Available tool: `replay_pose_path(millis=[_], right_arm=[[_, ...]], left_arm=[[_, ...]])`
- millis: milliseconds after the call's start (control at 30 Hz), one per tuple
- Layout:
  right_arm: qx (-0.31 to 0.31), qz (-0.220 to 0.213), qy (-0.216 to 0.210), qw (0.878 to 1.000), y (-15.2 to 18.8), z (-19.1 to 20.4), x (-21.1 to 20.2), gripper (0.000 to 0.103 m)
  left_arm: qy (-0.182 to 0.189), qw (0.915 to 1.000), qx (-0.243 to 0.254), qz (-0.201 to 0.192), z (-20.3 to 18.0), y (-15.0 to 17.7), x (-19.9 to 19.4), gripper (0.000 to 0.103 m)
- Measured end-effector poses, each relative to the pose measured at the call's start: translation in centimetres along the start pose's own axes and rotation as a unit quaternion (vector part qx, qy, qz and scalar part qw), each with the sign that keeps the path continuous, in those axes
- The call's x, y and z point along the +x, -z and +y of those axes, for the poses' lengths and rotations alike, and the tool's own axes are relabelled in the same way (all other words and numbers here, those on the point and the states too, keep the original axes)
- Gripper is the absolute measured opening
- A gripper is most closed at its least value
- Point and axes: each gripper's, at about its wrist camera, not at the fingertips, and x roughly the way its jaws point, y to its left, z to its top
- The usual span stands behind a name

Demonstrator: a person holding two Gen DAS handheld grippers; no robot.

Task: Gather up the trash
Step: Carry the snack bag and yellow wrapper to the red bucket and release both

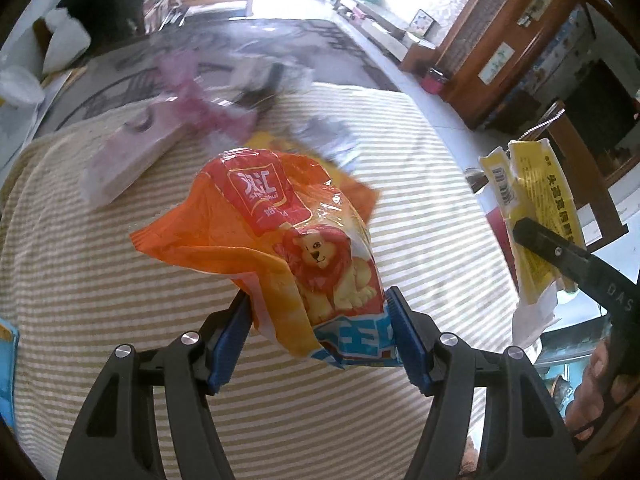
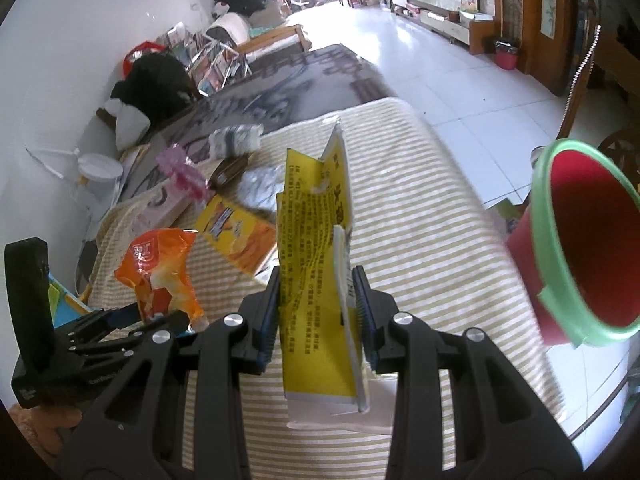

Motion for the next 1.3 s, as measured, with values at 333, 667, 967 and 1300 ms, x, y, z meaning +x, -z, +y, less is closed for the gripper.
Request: replay_pose_path(millis=[333,667,967,1300], right_arm=[[0.003,-0.043,0.000,0.999,-2.1,-7.4,-4.8,0.034],[0.027,-0.084,0.033,0.996,-2.9,-15.0,-9.1,0.034],[0.095,-0.111,0.074,0.987,-2.7,-22.7,-11.7,0.034],[0.136,-0.119,0.097,0.979,-2.3,-27.2,-12.7,0.034]], left_arm=[[0.000,0.9990,0.021,-0.039,-9.3,-1.1,-0.3,0.063],[0.020,0.9959,0.069,-0.054,-18.9,-2.4,0.7,0.064],[0.096,0.9870,0.117,-0.054,-26.9,-4.9,2.0,0.064],[0.166,0.9719,0.166,-0.013,-33.0,-5.7,5.3,0.069]])
